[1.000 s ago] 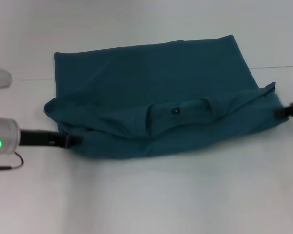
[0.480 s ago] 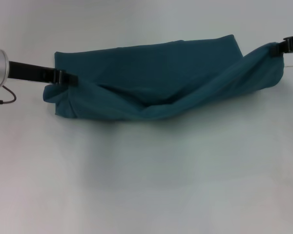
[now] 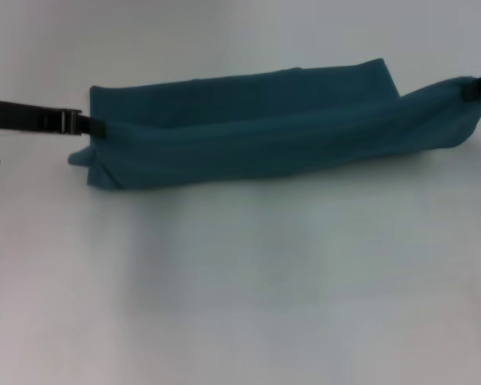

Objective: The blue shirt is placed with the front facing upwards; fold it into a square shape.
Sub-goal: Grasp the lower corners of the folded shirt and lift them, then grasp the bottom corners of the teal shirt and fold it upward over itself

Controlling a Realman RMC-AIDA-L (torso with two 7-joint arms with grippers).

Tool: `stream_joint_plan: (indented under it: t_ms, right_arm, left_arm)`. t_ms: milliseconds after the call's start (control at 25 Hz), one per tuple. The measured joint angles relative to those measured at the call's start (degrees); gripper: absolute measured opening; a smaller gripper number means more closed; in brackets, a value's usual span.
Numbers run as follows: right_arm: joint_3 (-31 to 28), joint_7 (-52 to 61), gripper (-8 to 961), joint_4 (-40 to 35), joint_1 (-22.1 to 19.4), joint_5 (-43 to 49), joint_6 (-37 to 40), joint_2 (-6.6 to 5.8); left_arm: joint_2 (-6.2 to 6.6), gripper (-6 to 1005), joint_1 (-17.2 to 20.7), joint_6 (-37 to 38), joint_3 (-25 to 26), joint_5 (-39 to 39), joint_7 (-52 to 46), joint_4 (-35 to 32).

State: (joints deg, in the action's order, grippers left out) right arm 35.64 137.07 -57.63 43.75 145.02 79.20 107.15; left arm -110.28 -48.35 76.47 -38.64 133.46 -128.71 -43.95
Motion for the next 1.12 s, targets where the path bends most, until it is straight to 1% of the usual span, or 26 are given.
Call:
stream_joint_plan:
  t_ms: [120, 200, 240, 280, 320, 400, 480, 680, 880, 960, 1000, 1120]
  right_arm:
    - [0.16, -0.48, 36, 0.05, -2.3, -0.11, 1.58, 0.78]
    - [0.14, -0.97, 36, -0.26, -4.4, -0.32, 3.39, 1.42]
    - [0.07, -1.23, 36, -0.4, -5.4, -0.49, 4.3, 1.65]
    - [0.02, -1.52, 36, -0.42, -6.55, -0.86, 5.43, 1.81]
    - [0.0, -1.87, 36, -0.41, -7.81, -1.35, 6.49, 1.89]
    - [-0.07, -2.62, 36, -0.11, -10.26, -3.07, 8.35, 1.89]
    - [-0.11, -3.57, 37, 0.11, -12.98, -5.22, 10.71, 1.93]
    - [-1.44, -5.79, 37, 0.16, -18.62, -8.98, 16.71, 2.22]
    - [-4.44, -9.88, 37, 0.37, -23.09, -9.27, 24.15, 2.93]
    - [-5.41, -11.75, 37, 0.52, -25.26, -9.12, 27.35, 3.09]
    - [-5.74, -12.45, 37, 0.55, -26.22, -9.09, 28.21, 3.11]
    - [-6.34, -14.13, 37, 0.82, -29.09, -9.05, 29.74, 3.09]
  left_arm:
    - [-1.26, 0, 2.44, 1.52, -0.24, -0.1, 0.85, -0.55]
    - [-2.9, 0, 4.92, 3.63, -0.22, -0.54, 2.88, -1.65]
    - [-4.02, 0, 6.43, 4.96, -0.23, -0.68, 3.96, -2.67]
    - [-4.75, 0, 7.54, 5.79, -0.22, -0.72, 4.65, -3.54]
    - [-5.83, 0, 9.2, 7.05, -0.31, -0.77, 5.43, -4.88]
    - [-7.45, 0, 12.08, 9.47, -0.38, -0.78, 6.61, -6.84]
    - [-8.31, 1, 14.58, 12.02, -0.26, -1.02, 7.2, -7.99]
    - [-9.96, 1, 19.94, 19.88, 0.11, -2.12, 7.89, -10.72]
    - [-11.4, 1, 24.37, 27.08, 0.23, -2.16, 7.91, -14.56]
    - [-12.31, 1, 26.51, 29.99, 0.29, -2.17, 7.89, -16.97]
    - [-12.88, 1, 27.59, 31.51, 0.29, -2.15, 7.84, -18.08]
    - [-13.67, 1, 29.44, 34.78, 0.19, -2.16, 7.56, -19.46]
